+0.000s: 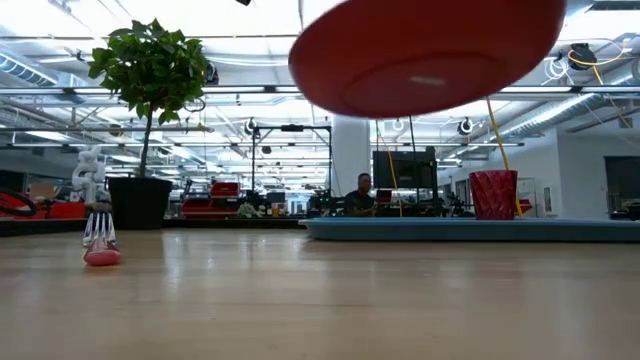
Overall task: Pick and place plate/cup/fork/spoon on tray
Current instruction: Put the pink plate on the blue tray to the bottom left of the red glass
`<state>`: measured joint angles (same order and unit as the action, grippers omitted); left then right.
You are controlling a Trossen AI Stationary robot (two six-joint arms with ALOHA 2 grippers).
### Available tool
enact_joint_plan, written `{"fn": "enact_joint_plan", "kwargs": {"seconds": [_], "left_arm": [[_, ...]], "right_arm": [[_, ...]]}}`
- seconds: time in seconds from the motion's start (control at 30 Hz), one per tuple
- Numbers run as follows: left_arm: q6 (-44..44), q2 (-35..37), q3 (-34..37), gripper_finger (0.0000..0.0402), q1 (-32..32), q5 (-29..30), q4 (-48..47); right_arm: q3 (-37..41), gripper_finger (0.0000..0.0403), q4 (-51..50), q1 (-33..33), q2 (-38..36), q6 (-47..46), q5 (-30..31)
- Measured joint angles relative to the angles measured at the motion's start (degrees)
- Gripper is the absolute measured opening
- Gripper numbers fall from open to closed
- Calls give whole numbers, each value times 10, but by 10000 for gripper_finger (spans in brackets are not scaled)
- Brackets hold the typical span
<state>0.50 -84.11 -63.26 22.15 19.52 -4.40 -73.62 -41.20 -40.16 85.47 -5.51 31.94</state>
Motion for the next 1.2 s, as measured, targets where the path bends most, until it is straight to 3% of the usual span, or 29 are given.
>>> {"fn": "enact_joint_plan", "kwargs": {"seconds": [0.37,0.8,1.2], "left_arm": [[-2,0,0,81,0,0,-28],[-61,0,0,81,-19,1,-53],[-49,0,0,81,-54,1,-53]], "right_arm": [[87,0,21,99,-49,19,-1],[279,0,149,257,-180,12,-6],[349,0,185,312,-202,-16,-9]]}}
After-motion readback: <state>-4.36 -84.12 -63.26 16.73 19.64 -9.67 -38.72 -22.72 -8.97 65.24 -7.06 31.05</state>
